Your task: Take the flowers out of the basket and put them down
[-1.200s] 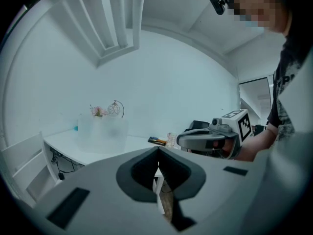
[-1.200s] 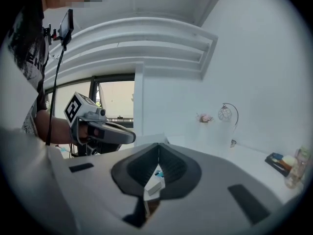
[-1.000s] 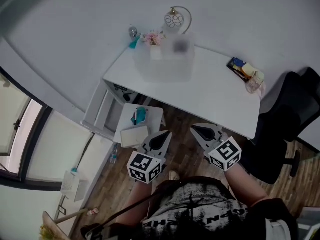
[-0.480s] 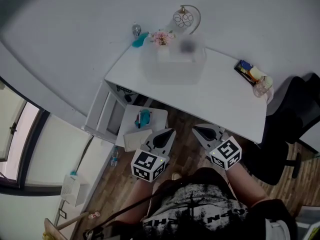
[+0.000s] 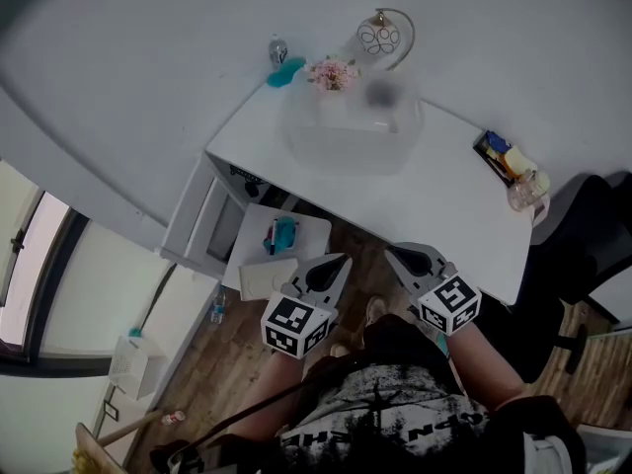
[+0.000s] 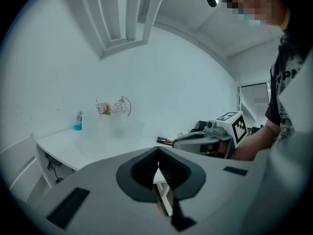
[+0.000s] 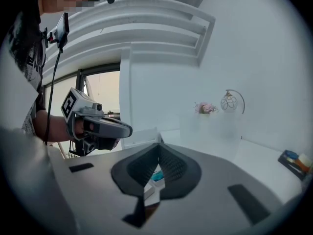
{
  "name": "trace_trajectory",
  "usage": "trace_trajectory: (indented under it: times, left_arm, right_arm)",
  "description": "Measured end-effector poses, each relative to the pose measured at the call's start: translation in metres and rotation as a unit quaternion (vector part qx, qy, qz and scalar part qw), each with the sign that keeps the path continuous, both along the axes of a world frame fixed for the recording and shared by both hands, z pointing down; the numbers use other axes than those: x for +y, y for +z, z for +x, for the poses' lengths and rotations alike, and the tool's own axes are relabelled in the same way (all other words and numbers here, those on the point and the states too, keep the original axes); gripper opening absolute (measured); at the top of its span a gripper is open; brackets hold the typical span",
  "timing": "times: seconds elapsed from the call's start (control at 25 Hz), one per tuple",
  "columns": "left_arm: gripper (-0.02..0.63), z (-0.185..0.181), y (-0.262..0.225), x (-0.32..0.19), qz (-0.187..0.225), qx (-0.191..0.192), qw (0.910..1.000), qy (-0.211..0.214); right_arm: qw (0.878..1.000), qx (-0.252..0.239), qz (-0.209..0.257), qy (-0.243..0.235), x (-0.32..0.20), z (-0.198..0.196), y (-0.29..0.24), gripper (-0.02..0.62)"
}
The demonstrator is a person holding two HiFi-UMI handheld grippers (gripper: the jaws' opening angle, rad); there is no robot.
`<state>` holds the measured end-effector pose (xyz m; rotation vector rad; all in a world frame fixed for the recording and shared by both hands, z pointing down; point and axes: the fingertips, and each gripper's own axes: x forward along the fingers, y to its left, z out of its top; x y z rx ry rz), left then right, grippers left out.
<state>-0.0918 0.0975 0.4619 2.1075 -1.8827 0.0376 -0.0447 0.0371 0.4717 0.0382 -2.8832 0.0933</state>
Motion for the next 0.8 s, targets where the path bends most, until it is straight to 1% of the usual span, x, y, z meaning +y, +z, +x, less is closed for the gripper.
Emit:
trace_trajectory:
  times: [0.36,0.6,0.8]
  left_arm:
    - [0.014,-0.051,0.003,-0.061,-0.007,-0.002,0.9989,-0.046]
    - [0.014,-0.078,-0.002,-0.100,-0.011,-0.001,0.9969,-0.078]
    - [0.014,-0.087,-0.004,-0.127,-0.014,0.001,0.9954,-0.095]
  right_arm:
    - [0.999,-0.010,-0.001,-0.047,-0.061,-0.058,-0.001,0.015]
    - [0.998,-0.009,-0.004,-0.069,-0.104,-0.078,-0.003,0.015]
    - [0.996,-0.014,-0.009,-0.084,-0.132,-0.087,-0.005,0.015]
